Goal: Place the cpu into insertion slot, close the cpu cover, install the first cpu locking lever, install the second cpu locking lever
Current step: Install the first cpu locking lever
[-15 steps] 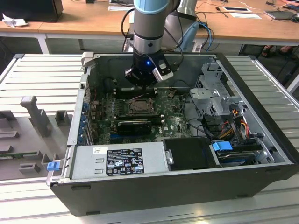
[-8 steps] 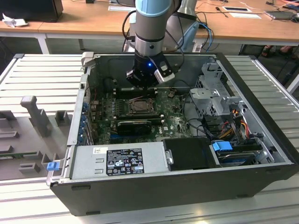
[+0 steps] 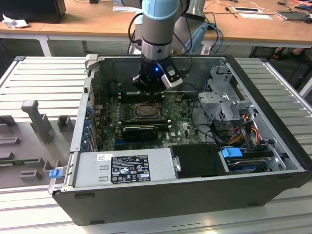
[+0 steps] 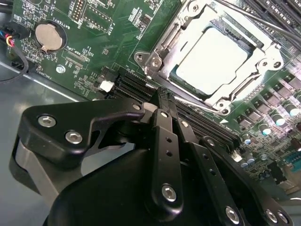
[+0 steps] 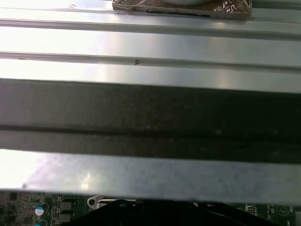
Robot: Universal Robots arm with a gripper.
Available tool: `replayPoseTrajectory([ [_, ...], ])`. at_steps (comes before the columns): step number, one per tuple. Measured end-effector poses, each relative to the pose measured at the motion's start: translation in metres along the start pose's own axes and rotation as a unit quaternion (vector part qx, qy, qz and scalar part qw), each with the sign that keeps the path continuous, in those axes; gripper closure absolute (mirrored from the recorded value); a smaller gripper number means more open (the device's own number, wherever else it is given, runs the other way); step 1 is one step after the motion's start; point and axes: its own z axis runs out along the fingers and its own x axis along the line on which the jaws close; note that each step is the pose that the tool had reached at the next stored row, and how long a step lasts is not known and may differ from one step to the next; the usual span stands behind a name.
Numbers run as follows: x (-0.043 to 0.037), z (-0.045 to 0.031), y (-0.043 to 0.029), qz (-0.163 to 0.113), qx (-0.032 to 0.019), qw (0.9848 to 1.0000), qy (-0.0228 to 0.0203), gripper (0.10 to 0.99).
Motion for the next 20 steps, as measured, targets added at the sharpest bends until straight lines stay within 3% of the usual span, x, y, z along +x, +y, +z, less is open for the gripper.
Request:
replayPoseTrajectory([
  [10,-0.0008,0.0086,-0.0010,0.000,-0.0001,1.0000,-0.0003,0.980],
  [20,-0.0007,0.0053,-0.0006,0.000,-0.0001,1.0000,0.0004,0.980],
])
